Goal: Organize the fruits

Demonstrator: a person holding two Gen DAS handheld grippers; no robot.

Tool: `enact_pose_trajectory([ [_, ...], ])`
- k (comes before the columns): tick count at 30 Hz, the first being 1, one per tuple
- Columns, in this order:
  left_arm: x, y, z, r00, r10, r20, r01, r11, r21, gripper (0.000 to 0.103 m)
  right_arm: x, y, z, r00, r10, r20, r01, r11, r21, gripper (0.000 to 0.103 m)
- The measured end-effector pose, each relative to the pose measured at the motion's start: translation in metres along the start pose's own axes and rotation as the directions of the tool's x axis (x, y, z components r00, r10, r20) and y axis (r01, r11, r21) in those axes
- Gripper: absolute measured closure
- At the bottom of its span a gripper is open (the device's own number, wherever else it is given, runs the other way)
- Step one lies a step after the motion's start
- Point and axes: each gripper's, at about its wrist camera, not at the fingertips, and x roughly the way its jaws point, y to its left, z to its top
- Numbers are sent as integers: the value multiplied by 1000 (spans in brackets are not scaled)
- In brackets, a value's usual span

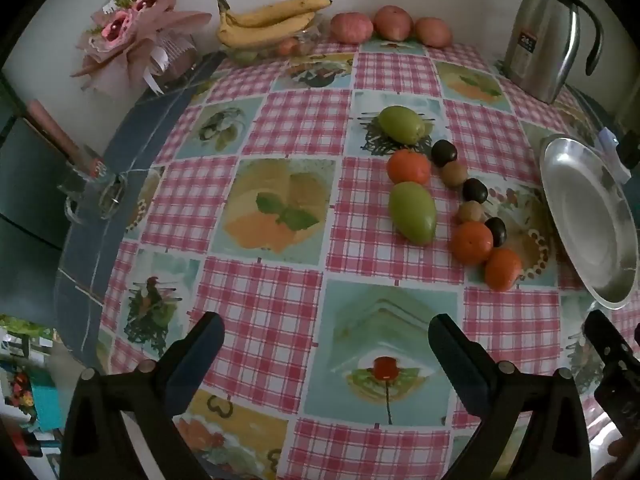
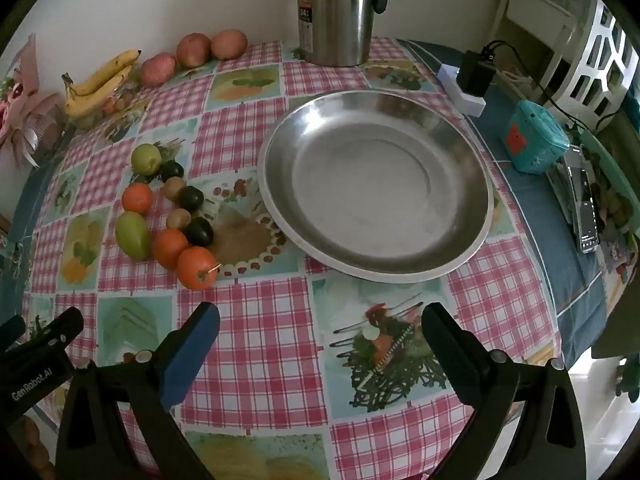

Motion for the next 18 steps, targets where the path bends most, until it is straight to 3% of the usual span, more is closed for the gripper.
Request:
enact_pose_trajectory([
  [18,4,-9,-3,1000,-11,-9,11,1000,-6,0,1,1,1,1000,-2,-5,2,1000,0,2],
])
